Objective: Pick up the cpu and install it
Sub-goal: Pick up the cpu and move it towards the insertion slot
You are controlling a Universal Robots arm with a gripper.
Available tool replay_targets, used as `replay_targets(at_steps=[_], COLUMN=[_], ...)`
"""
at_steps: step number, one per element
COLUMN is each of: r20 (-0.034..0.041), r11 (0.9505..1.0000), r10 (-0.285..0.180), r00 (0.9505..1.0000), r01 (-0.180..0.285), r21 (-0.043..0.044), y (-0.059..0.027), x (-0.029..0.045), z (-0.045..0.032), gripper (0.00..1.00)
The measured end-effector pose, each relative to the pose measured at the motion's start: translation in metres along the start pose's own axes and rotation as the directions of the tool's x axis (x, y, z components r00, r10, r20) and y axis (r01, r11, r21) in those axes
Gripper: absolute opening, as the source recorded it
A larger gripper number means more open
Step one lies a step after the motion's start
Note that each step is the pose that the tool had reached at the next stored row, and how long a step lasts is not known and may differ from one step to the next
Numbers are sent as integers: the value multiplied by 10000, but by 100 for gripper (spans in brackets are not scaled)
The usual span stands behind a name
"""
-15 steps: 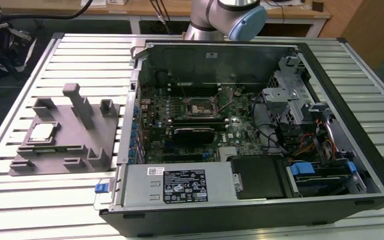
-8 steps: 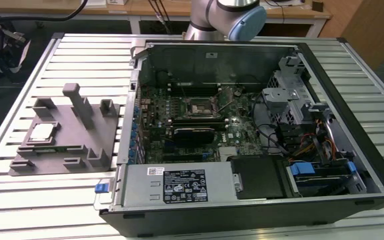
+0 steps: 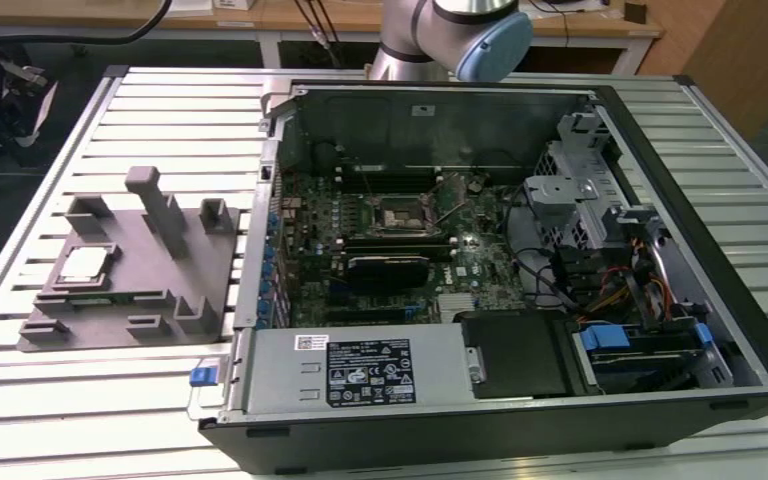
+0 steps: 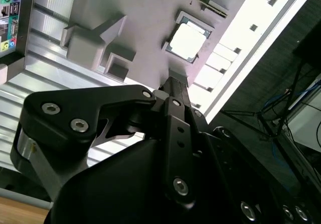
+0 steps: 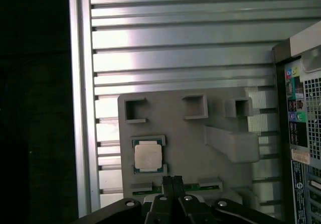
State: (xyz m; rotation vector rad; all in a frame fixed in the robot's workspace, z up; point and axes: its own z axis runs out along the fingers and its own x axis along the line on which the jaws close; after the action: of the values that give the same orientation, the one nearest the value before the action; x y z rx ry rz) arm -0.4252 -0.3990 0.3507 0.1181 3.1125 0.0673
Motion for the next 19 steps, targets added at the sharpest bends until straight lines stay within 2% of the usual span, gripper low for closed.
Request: replay_targets(at_steps=[12, 13, 14, 15, 16, 17, 19], r20=[-1, -1, 0, -4, -19, -42, -71], r11=[10000, 10000, 10000, 10000, 9999, 9999, 9997], r10=[-1, -3, -19, -56, -110, -166, -252], r00=[10000, 10000, 10000, 10000, 9999, 9999, 9997], r01=[1, 3, 19, 56, 110, 166, 252], r21=[0, 0, -1, -1, -2, -3, -3], y=[-8, -16, -27, -34, -38, -42, -47], x=[1, 2, 4, 4, 4, 5, 7], z=[97, 106, 123, 141, 158, 176, 211], gripper=[11, 16, 16, 23, 29, 29, 41])
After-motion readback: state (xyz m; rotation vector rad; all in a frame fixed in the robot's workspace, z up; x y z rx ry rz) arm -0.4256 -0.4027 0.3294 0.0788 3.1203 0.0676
